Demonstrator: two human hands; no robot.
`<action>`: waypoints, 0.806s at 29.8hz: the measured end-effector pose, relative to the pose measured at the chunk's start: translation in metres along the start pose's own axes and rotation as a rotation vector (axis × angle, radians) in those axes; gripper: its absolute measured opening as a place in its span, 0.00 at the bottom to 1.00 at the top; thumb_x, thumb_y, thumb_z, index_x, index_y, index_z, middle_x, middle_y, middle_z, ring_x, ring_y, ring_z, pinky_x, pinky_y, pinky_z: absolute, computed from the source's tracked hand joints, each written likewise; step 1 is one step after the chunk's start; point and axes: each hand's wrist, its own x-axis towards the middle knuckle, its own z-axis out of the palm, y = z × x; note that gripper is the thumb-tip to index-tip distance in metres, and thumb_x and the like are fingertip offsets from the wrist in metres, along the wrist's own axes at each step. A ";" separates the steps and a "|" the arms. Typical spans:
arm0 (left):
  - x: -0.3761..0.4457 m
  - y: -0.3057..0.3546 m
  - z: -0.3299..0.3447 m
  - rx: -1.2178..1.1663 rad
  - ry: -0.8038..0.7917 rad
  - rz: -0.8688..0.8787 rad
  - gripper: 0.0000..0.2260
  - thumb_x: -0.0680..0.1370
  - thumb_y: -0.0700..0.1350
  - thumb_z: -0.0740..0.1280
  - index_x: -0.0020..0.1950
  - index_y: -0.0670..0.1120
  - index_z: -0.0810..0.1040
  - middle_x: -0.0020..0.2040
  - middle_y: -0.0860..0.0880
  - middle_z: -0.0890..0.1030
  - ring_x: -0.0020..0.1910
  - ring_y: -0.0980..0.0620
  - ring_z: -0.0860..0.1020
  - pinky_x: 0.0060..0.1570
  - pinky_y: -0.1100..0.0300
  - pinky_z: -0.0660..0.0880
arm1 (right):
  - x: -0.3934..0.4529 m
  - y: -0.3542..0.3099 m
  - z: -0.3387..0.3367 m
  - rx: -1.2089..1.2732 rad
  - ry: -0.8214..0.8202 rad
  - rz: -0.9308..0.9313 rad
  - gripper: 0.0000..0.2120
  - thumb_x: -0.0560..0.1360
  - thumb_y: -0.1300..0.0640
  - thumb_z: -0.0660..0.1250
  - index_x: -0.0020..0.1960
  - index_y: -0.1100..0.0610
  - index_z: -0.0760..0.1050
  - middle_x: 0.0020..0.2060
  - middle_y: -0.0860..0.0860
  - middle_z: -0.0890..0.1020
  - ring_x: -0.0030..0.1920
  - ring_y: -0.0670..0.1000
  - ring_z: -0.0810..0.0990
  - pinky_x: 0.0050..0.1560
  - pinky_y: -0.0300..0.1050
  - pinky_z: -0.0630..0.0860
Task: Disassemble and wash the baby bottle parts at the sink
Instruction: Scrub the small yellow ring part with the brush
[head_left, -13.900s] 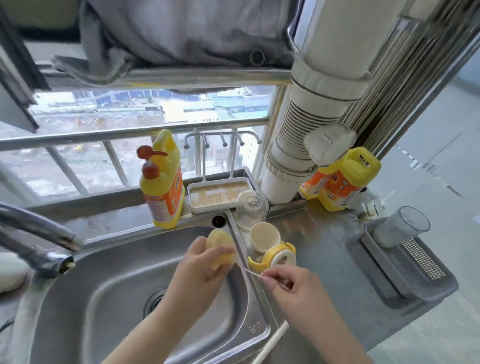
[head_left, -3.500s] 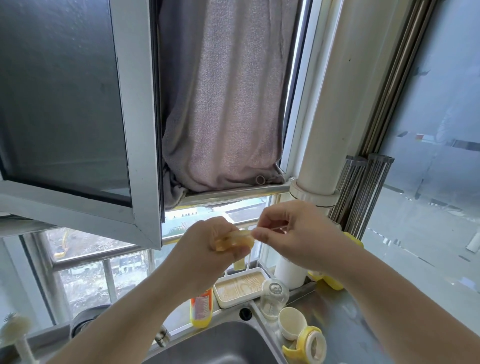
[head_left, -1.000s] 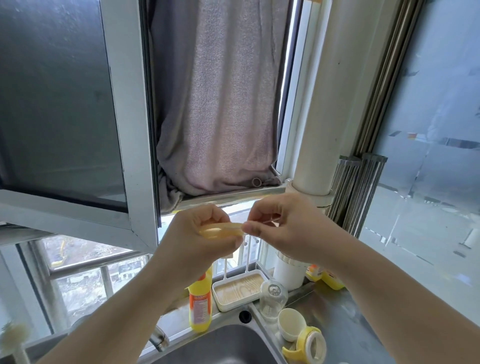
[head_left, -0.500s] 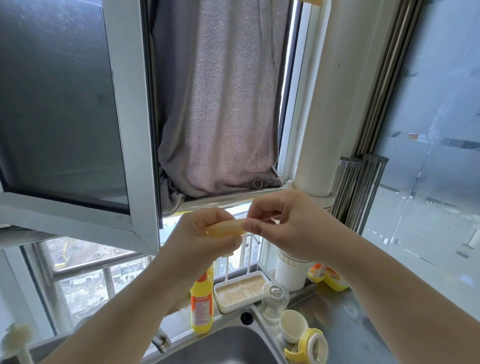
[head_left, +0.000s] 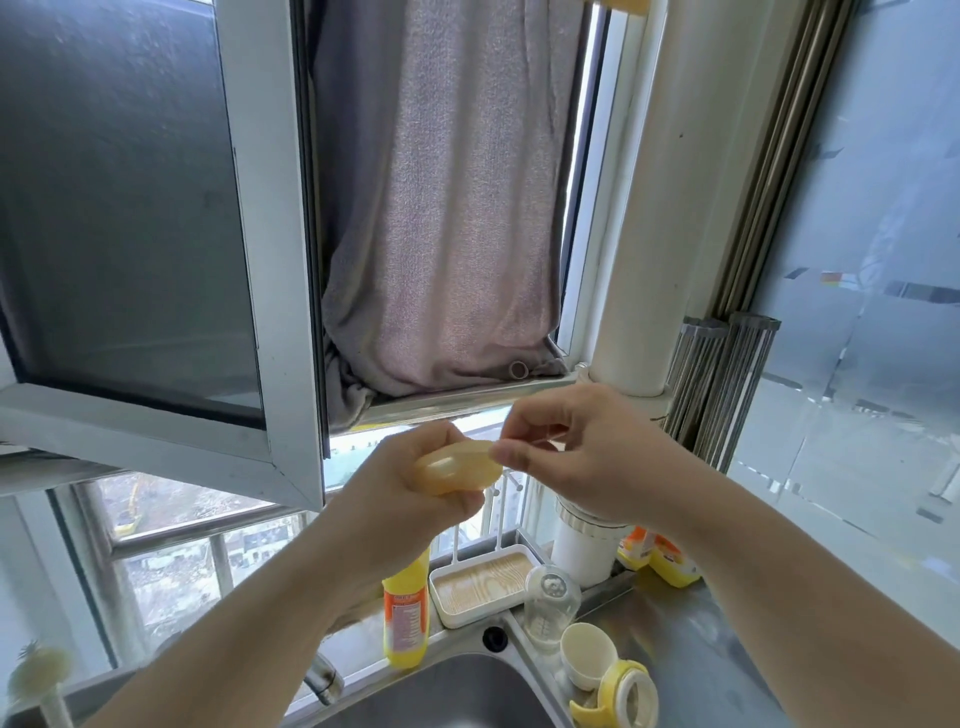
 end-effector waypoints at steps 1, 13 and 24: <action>-0.001 -0.001 -0.001 -0.010 -0.004 -0.004 0.08 0.64 0.45 0.72 0.41 0.51 0.79 0.39 0.40 0.78 0.38 0.46 0.74 0.41 0.40 0.75 | 0.000 0.001 -0.001 -0.007 -0.005 0.007 0.06 0.73 0.51 0.70 0.37 0.49 0.78 0.33 0.48 0.81 0.37 0.48 0.79 0.45 0.47 0.78; -0.006 0.004 -0.002 0.115 0.029 0.087 0.06 0.66 0.56 0.72 0.40 0.55 0.82 0.38 0.50 0.83 0.38 0.38 0.79 0.39 0.42 0.77 | -0.007 0.006 -0.004 -0.055 -0.013 0.046 0.07 0.72 0.50 0.70 0.37 0.50 0.78 0.31 0.46 0.78 0.34 0.43 0.75 0.42 0.41 0.75; -0.005 0.001 0.004 0.094 0.024 0.098 0.07 0.69 0.41 0.74 0.37 0.53 0.80 0.32 0.55 0.80 0.32 0.60 0.76 0.37 0.64 0.71 | -0.013 0.010 -0.006 -0.052 0.009 0.055 0.06 0.72 0.51 0.70 0.38 0.52 0.79 0.31 0.44 0.79 0.35 0.42 0.76 0.42 0.41 0.75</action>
